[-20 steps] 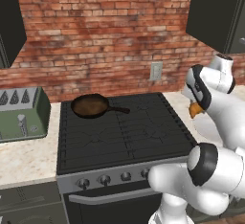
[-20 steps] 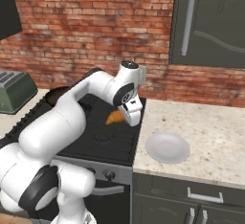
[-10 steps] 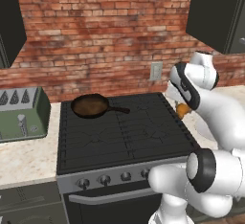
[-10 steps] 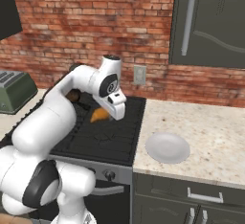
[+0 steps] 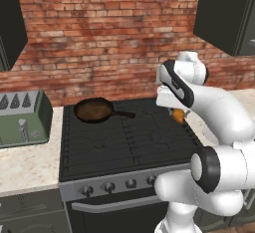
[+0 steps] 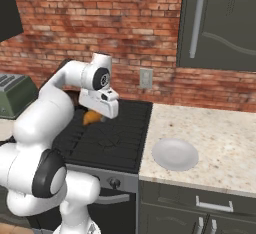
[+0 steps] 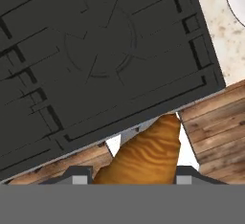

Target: Pick the croissant and place it on the pan. Then turn on the stove to warm the croissant.

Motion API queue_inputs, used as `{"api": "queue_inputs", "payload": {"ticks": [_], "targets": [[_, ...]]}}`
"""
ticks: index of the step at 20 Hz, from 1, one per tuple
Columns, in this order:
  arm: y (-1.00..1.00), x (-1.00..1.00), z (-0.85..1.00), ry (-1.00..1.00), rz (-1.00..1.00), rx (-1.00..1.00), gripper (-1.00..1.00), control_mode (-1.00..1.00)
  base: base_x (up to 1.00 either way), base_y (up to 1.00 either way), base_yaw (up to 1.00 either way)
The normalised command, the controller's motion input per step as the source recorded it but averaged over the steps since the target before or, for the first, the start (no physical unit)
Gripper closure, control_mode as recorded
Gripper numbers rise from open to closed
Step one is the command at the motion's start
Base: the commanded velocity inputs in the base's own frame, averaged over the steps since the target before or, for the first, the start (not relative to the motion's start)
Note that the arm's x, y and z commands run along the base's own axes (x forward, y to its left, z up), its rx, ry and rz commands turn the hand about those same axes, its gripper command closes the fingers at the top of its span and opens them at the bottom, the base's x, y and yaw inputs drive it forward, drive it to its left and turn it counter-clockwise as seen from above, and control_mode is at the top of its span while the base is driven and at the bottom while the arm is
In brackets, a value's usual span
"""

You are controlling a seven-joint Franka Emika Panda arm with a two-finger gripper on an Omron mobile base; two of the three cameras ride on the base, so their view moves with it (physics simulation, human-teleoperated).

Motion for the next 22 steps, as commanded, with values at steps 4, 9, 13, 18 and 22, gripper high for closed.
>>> {"api": "queue_inputs", "payload": {"ticks": [4, 9, 13, 18, 22], "targets": [[0.45, 0.00, 0.04, 0.11, 0.25, 0.02, 1.00, -1.00, 0.00, 0.00, 0.00], [0.51, 0.07, 0.00, 0.05, 0.18, 0.04, 1.00, -1.00, 0.00, 0.00, 0.00], [0.50, 0.26, 0.00, 0.00, 0.13, 0.09, 1.00, -1.00, 0.00, 0.00, 0.00], [0.44, 0.33, 0.00, -0.05, 0.03, 0.10, 1.00, -1.00, 0.00, 0.00, 0.00], [0.35, 0.44, 0.00, -0.08, 0.00, 0.08, 1.00, -1.00, 0.00, 0.00, 0.00]]}}
